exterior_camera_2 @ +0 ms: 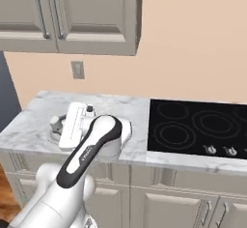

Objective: Pick up the marshmallow and place it in the cup of hot chocolate on the dining counter.

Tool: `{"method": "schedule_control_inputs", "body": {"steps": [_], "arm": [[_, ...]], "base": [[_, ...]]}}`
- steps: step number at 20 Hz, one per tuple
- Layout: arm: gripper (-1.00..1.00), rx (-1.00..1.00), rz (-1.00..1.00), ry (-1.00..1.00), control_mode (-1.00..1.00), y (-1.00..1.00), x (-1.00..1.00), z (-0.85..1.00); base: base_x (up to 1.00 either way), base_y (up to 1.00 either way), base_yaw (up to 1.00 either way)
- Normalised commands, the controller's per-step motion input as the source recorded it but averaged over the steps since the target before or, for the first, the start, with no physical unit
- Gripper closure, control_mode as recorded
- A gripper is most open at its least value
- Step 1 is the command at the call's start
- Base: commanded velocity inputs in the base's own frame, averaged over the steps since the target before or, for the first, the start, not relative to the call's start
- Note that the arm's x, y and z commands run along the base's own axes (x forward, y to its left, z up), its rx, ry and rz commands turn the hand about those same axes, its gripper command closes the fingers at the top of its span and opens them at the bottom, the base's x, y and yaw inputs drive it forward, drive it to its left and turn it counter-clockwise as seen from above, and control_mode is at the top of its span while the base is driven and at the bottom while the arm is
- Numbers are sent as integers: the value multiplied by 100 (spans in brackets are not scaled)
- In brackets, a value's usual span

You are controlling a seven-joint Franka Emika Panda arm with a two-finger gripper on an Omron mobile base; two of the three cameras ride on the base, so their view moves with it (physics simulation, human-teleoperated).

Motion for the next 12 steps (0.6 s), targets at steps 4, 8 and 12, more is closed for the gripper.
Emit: {"method": "schedule_control_inputs", "body": {"steps": [4,8,12], "arm": [[100,0,0,0,100,0,0,0],[100,0,0,0,100,0,0,0],[100,0,0,0,100,0,0,0]], "base": [[0,-27,-88],[0,0,-98],[0,-23,-87]]}}
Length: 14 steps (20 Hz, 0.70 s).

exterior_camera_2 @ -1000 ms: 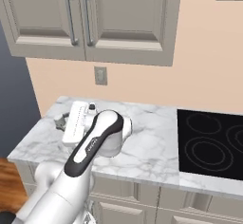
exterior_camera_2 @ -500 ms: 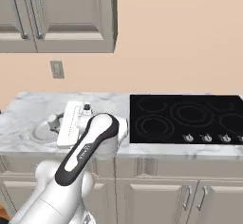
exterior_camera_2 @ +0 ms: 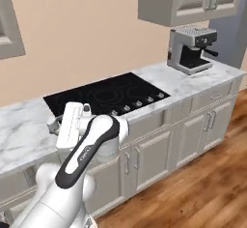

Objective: Pick up the marshmallow and place it in the cup of hot chocolate on the dining counter.

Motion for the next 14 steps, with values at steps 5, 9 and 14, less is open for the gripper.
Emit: {"method": "schedule_control_inputs", "body": {"steps": [5,9,14], "arm": [[100,0,0,0,100,0,0,0],[100,0,0,0,100,0,0,0],[100,0,0,0,100,0,0,0]], "base": [[0,-77,-69],[0,-19,-91],[0,0,-100]]}}
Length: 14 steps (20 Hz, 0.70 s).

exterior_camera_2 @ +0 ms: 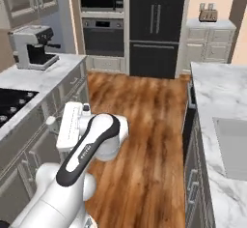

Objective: Pick up the marshmallow and place it in the cup of hot chocolate on the dining counter.

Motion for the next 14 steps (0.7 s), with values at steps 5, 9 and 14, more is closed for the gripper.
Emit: {"method": "schedule_control_inputs", "body": {"steps": [5,9,14], "arm": [[100,0,0,0,100,0,0,0],[100,0,0,0,100,0,0,0],[100,0,0,0,100,0,0,0]], "base": [[0,0,-100],[0,3,-100],[0,3,-100]]}}
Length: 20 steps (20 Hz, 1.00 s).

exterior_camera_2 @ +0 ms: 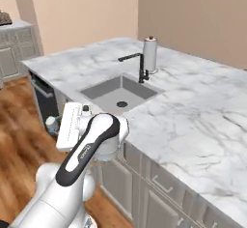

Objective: Pick up the marshmallow and place it in the cup of hot chocolate on the dining counter.

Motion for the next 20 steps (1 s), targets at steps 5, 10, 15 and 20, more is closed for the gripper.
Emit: {"method": "schedule_control_inputs", "body": {"steps": [5,10,15,20], "arm": [[100,0,0,0,100,0,0,0],[100,0,0,0,100,0,0,0],[100,0,0,0,100,0,0,0],[100,0,0,0,100,0,0,0]], "base": [[0,0,-100],[0,28,-70],[-18,98,-4],[-20,100,-1]]}}
